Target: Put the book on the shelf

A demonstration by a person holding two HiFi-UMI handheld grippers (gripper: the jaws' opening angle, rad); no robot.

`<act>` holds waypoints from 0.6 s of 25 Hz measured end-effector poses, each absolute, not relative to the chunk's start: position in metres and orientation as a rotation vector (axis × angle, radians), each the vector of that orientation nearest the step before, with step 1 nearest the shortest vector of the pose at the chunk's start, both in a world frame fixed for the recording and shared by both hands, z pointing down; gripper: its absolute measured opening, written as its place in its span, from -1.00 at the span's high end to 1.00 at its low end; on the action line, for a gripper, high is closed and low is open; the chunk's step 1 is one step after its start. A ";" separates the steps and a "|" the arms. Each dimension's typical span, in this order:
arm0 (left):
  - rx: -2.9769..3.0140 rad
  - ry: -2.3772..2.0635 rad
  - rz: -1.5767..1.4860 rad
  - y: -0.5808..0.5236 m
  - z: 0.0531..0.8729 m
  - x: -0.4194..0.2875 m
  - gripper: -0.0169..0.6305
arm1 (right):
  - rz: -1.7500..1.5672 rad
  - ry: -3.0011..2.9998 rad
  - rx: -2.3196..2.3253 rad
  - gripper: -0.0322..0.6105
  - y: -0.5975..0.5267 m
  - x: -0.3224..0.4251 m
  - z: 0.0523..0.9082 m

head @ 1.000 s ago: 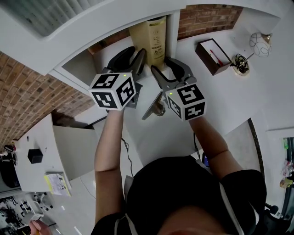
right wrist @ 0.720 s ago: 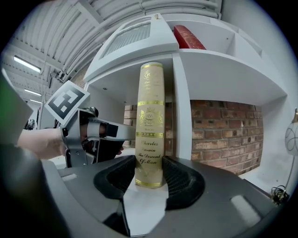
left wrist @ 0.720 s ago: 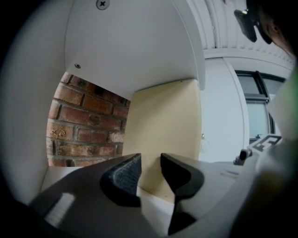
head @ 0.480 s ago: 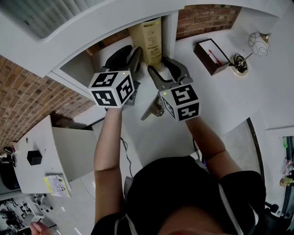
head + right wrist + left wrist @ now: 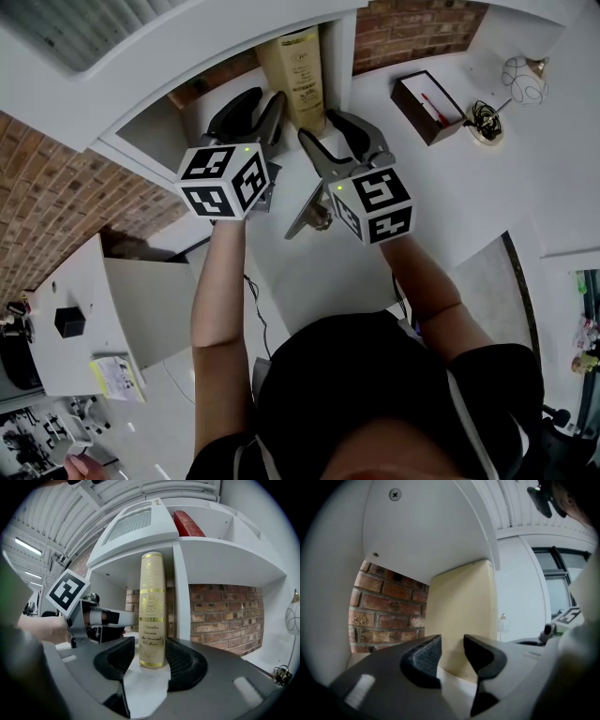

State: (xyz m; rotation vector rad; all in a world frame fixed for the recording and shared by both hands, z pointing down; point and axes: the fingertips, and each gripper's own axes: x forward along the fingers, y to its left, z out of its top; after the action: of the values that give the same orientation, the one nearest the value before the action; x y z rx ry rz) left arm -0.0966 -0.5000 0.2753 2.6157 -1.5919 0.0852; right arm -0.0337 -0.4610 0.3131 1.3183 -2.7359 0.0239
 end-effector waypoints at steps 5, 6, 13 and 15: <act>2.610 -1.607 0.083 -0.487 0.278 -0.101 0.47 | 0.022 -2.727 1.313 0.26 -0.453 -0.032 0.315; 2.610 -1.610 0.074 -0.484 0.277 -0.101 0.48 | 0.022 -2.727 1.315 0.26 -0.451 -0.032 0.315; 2.631 -1.599 0.048 -0.451 0.275 -0.095 0.49 | 0.024 -2.722 1.326 0.27 -0.429 -0.023 0.312; 2.646 -1.593 0.044 -0.440 0.274 -0.092 0.51 | 0.024 -2.720 1.326 0.28 -0.422 -0.022 0.310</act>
State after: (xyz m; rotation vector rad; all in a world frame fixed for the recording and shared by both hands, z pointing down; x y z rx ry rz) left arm -0.0918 -0.4402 0.2741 2.6464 -1.5925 0.0441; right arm -0.0216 -0.4217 0.3104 1.3259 -2.7197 0.0238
